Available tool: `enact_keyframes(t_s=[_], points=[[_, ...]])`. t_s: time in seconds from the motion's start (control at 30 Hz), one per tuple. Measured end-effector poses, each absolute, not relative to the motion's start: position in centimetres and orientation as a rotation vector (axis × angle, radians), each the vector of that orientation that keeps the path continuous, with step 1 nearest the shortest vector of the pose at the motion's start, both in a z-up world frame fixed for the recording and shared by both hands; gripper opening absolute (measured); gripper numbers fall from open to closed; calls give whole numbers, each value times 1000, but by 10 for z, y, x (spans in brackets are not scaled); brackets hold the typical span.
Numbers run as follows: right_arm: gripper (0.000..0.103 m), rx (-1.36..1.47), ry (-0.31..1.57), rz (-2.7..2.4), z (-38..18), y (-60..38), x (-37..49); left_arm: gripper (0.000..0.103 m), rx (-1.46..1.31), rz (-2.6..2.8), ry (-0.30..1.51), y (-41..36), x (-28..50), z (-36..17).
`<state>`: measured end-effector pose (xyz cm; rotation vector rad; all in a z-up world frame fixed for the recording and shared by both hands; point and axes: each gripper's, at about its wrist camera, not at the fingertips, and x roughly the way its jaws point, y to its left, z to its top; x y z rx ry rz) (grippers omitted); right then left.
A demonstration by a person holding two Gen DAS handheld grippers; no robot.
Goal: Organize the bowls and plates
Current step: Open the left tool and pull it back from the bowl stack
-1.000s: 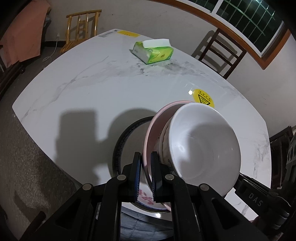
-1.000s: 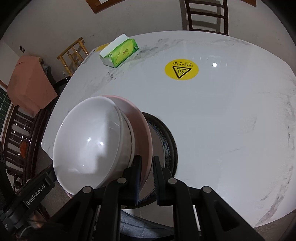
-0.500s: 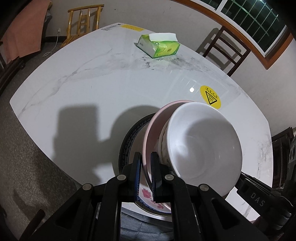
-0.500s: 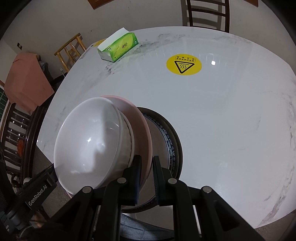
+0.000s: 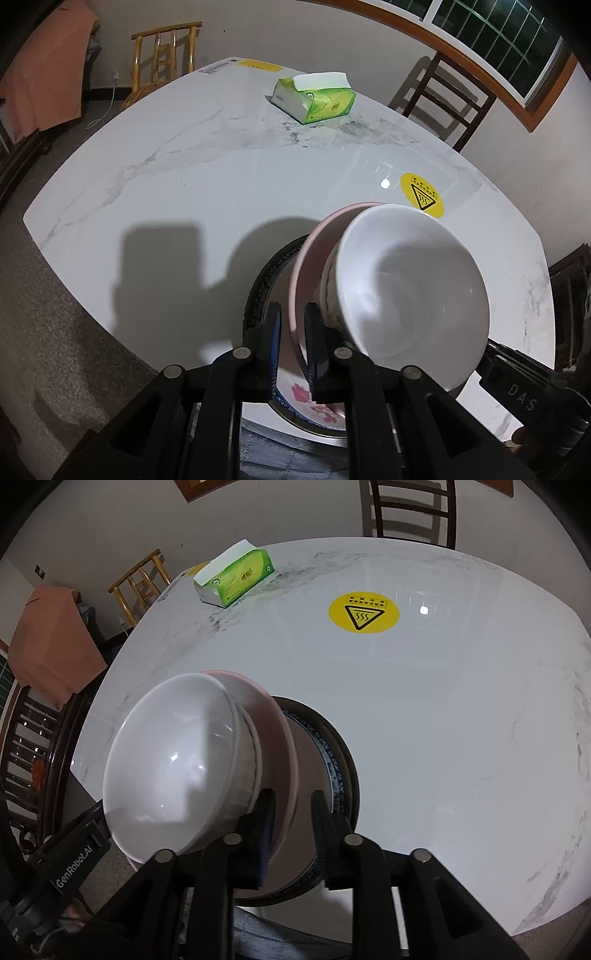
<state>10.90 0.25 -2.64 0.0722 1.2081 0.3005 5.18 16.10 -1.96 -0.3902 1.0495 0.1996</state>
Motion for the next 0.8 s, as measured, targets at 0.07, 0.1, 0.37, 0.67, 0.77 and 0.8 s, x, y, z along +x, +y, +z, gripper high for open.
enact_keyframes(t_s=[0.07,0.1,0.37,0.67,0.77,0.8], points=[[39,66,1200,293,-26,0,108,16,-389,204,1047,162,51,-19],[41,71,1200,289,-26,-3,107,20,-385,211,1043,163,50,-18],[62,88,1165,292,-21,-17,98,40,-350,225,1000,168,39,-8],[79,95,1087,279,-11,-35,80,55,-308,217,936,165,19,5],[84,80,1068,280,-9,-40,70,58,-282,220,920,160,13,9],[84,73,1061,282,-9,-41,66,59,-272,220,912,159,10,11]])
